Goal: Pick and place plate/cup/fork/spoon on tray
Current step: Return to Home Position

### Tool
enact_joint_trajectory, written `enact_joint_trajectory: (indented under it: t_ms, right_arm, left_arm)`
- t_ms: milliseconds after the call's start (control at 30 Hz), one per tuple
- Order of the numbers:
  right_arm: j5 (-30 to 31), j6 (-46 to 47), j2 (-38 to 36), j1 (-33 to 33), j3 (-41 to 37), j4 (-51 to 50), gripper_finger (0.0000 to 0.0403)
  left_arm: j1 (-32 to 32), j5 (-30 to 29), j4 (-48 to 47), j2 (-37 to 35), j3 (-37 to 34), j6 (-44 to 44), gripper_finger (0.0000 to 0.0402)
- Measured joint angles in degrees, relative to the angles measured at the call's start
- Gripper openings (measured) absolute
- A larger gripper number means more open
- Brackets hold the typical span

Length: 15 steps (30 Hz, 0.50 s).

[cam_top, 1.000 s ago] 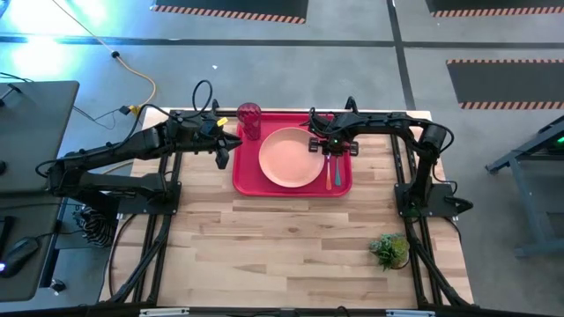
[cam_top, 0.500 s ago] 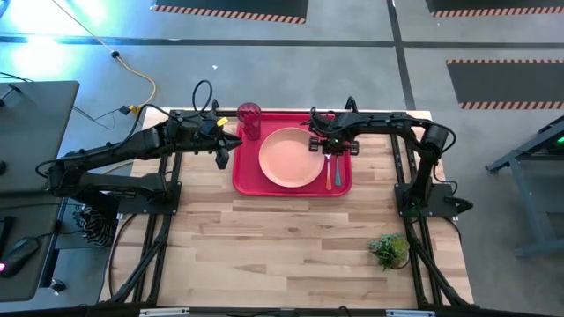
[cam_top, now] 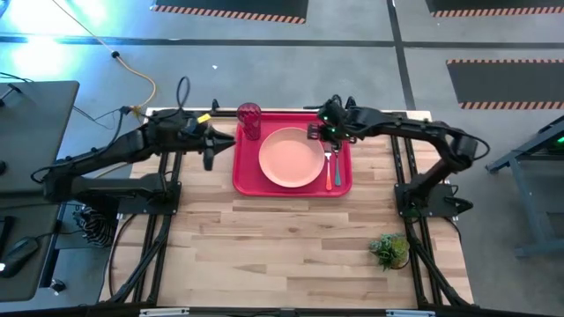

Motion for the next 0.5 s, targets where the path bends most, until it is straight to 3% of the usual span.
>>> enact_joint_trajectory:
  t_ms: [267, 500]
  right_arm:
    - [0.9, -7.4, -6.6, 7.6, 0.0, 17.3, 0.0028]
    - [1.4, -21.7, -7.2, 16.1, 0.0, 39.3, 0.0028]
  left_arm:
    - [-1.6, 0.2, -3.5, -9.8, -1.2, 2.2, 0.0069]
    - [-5.1, -3.0, 1.6, -19.6, -12.3, -0.9, 0.0069]
